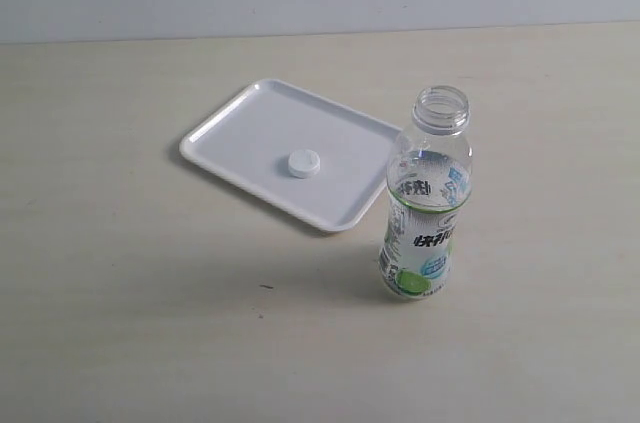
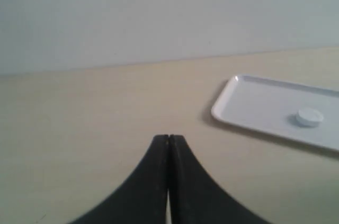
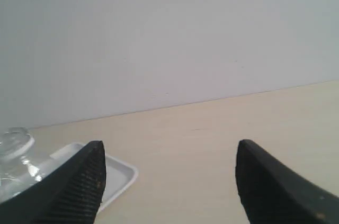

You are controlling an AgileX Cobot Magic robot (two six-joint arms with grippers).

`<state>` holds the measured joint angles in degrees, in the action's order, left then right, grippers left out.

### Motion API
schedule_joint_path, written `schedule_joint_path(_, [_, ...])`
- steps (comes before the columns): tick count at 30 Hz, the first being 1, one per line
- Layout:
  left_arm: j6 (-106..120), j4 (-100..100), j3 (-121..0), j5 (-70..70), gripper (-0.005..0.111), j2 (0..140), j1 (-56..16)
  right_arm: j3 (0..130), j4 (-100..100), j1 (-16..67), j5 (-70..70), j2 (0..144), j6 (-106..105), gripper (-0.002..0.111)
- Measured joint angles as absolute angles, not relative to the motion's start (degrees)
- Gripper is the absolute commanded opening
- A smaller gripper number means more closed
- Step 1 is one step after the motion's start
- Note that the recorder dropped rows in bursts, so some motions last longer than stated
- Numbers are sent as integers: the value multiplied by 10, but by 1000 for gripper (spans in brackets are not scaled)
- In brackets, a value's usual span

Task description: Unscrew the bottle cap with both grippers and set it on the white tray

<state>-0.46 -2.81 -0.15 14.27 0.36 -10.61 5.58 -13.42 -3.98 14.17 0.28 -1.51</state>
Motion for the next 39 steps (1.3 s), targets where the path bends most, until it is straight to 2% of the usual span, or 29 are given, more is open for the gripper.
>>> schedule_joint_path(5, [-10, -37, -2, 201, 0, 4, -106, 56, -77, -63, 143, 3, -15, 66])
schedule_joint_path(13, [-11, -41, -2, 210, 0, 4, -106, 4, 7, -64, 134, 3, -15, 66])
schedule_joint_path(19, [-11, -41, -2, 210, 0, 4, -106, 3, 14, -67, 148, 3, -15, 66])
schedule_joint_path(28, [-11, -41, -2, 210, 0, 4, -106, 3, 18, -121, 148, 3, -15, 66])
schedule_joint_path(39, [-11, -41, -2, 210, 0, 4, -106, 3, 61, -124, 153, 3, -15, 66])
